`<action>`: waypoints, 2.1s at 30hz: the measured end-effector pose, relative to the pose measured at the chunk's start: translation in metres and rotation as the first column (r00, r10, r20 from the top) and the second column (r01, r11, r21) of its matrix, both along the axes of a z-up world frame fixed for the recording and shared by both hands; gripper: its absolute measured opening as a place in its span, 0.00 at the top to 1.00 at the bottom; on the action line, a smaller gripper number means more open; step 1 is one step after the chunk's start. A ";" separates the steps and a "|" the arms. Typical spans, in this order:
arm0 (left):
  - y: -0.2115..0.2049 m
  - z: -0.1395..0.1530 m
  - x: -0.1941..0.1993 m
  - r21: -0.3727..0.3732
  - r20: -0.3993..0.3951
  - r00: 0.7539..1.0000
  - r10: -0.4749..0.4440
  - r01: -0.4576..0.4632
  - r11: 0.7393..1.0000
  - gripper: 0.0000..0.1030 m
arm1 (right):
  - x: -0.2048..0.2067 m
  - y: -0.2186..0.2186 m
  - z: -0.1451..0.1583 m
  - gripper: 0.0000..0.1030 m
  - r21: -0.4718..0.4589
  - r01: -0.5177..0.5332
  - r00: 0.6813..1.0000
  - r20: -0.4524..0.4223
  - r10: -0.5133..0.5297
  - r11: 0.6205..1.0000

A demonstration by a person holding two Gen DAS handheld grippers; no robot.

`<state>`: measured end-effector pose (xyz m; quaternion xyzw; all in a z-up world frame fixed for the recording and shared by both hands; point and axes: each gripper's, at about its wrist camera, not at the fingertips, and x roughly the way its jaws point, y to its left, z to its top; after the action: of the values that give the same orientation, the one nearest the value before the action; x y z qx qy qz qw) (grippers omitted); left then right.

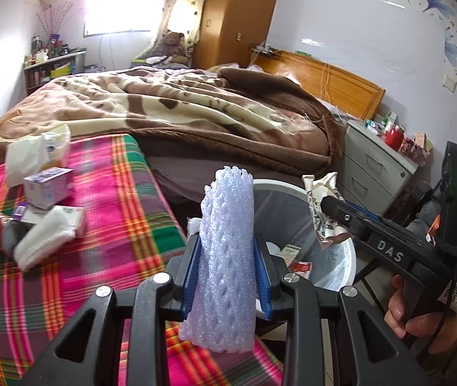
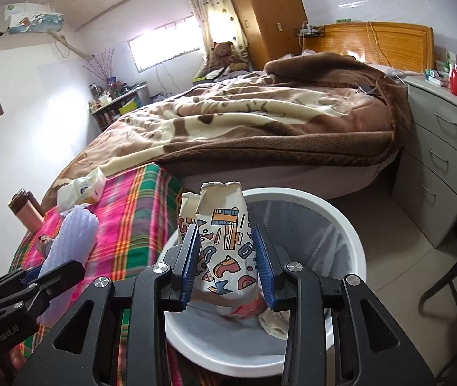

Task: Collect trash
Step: 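Carry the foam net and wrapper over the wastebasket and open both tools, then move both tools back over the remaining trash on the cloth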

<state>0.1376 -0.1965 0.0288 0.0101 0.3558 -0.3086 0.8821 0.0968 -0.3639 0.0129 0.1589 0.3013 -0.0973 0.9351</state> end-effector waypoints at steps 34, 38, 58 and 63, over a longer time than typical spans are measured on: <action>-0.056 -0.015 -0.004 0.036 -0.039 0.996 -0.085 0.086 0.996 0.36 | -0.002 -0.036 -0.020 0.53 0.005 0.049 0.995 -0.090 -0.048 0.999; -0.048 -0.012 -0.005 0.026 -0.039 0.997 -0.069 0.070 0.997 0.36 | -0.004 -0.035 -0.018 0.53 0.006 0.055 0.995 -0.084 -0.054 0.998; 0.015 0.000 -0.005 0.018 0.020 0.999 0.044 -0.045 0.999 0.33 | 0.002 0.007 -0.004 0.47 -0.003 -0.024 1.000 -0.014 0.024 1.000; 0.034 0.001 0.000 0.025 0.038 0.995 0.087 -0.088 0.996 0.33 | 0.007 0.022 -0.001 0.47 -0.010 -0.056 0.998 0.000 0.056 0.998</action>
<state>0.1371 -0.1626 0.0301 0.0120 0.3438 -0.2646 0.9009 0.1041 -0.3418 0.0119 0.1459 0.3052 -0.0725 0.9382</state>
